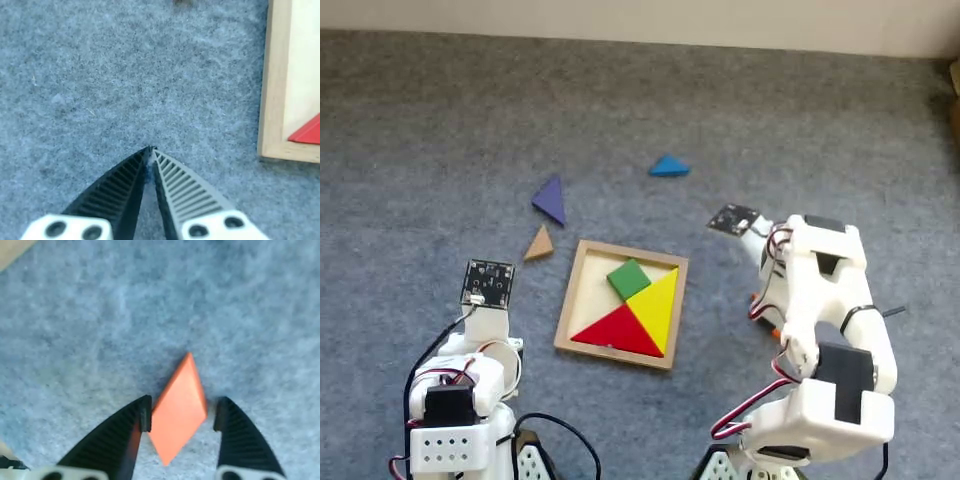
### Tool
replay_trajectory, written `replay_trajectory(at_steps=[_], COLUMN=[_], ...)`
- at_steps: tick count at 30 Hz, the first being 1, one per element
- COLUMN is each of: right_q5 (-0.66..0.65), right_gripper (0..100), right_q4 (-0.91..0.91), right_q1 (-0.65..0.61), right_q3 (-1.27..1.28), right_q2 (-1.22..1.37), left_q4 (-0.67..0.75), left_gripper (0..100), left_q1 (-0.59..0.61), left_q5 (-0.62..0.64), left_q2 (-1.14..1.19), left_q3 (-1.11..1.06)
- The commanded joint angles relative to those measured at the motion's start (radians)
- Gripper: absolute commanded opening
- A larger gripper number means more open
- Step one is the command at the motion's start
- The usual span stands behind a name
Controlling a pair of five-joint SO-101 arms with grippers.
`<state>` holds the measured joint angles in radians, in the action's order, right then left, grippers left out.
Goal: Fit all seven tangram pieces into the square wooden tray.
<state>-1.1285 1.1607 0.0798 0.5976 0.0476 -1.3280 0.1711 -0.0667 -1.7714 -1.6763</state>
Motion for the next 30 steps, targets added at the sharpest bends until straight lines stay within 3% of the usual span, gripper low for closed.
replay_trajectory(at_steps=[1, 5, 8, 19, 30], right_q5=[0.012, 0.025, 0.115, 0.321, 0.565], right_gripper=[14.8, 7.4, 4.5, 4.5, 4.3], right_q4=[0.002, 0.007, 0.004, 0.012, 0.013], right_q1=[-0.008, -0.039, -0.085, -0.232, -0.254], right_q3=[0.045, 0.039, 0.033, -0.119, -0.255], right_q2=[0.015, 0.007, 0.005, 0.005, 0.004], left_q4=[-0.008, -0.008, -0.008, -0.008, -0.008], left_gripper=[1, 1, 1, 1, 1], left_q1=[0.008, 0.008, 0.008, 0.008, 0.008], left_q5=[0.008, 0.008, 0.008, 0.008, 0.008], left_q2=[-0.038, -0.038, -0.038, -0.038, -0.038], left_q3=[-0.021, -0.021, -0.021, -0.021, -0.021])
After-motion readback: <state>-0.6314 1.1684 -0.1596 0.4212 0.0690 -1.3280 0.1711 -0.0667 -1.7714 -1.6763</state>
